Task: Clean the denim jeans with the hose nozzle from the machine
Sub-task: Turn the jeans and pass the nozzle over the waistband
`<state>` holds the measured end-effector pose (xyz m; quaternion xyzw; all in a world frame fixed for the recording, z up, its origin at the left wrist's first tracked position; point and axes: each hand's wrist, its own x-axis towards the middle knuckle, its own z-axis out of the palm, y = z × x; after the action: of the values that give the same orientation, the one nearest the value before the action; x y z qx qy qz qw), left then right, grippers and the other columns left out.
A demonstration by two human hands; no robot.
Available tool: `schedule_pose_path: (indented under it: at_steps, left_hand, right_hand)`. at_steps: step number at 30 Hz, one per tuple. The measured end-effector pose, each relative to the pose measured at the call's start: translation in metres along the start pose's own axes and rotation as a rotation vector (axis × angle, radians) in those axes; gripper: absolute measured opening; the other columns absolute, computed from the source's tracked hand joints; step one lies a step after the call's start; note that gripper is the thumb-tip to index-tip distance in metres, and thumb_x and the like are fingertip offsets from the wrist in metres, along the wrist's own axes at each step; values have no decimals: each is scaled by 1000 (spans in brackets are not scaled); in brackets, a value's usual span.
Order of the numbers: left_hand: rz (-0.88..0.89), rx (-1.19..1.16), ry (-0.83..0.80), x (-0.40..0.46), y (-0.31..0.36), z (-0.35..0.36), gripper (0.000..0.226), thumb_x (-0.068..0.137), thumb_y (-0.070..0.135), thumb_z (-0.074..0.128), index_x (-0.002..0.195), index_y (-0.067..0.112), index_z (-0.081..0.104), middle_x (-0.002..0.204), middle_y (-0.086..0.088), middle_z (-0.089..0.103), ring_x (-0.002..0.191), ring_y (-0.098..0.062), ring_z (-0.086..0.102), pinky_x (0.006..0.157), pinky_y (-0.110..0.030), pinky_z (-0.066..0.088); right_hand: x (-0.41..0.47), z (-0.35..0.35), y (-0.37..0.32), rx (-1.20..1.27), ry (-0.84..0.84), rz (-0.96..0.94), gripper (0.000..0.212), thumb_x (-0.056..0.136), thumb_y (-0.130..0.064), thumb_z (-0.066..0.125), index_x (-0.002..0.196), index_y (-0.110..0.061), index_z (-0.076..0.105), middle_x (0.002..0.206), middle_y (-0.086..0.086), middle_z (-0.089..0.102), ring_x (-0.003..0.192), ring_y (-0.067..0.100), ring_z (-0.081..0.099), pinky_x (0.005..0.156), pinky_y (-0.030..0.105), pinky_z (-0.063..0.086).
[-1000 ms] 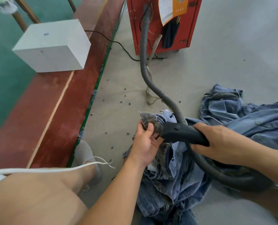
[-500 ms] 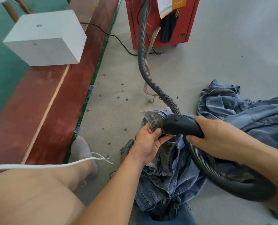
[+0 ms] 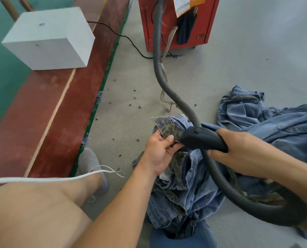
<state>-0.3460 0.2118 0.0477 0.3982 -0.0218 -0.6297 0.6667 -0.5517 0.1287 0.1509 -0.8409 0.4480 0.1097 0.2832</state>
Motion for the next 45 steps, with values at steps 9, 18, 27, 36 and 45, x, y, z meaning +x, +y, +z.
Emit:
schedule_pose_path:
  at_steps: [9,18,27,36,45]
  left_hand:
    - [-17,235,-75,-6,-11,8,36,102,-17,38,129,-3,55,122,-22,69,116,-36,66,98,-55,56]
    - [13,771,-45,-4,-37,-6,38,98,-11,51,106,18,74,105,0,79,106,-18,74,99,-40,58]
    - [213,1266,-34,-7,-48,-27,24,90,-13,57,80,-1,76,75,1,71,67,-10,59,64,-25,49]
    - [628,1525,-184,-18,-41,-17,26,71,-17,49,61,-2,67,61,-14,68,56,-29,63,55,-23,38]
    - [499,1559,-157,-16,-42,-26,23,75,-18,50,70,-6,70,71,-17,72,68,-30,67,57,-38,49]
  right_hand:
    - [4,-21,-5,34,2,34,21,90,-49,61,90,-31,50,72,-5,64,53,0,62,49,22,42]
    - [13,-30,-16,266,-37,101,21,97,-34,65,93,-15,56,52,6,64,37,17,57,42,30,51]
    - [16,-32,1,423,-407,148,27,97,-30,69,94,-6,58,58,12,61,44,25,53,50,35,53]
    - [15,-50,18,406,-531,160,30,85,-38,77,93,-12,64,70,19,65,52,29,58,53,37,54]
    - [28,-42,12,600,-199,190,23,96,-28,72,91,-8,60,58,5,60,45,21,56,44,30,51]
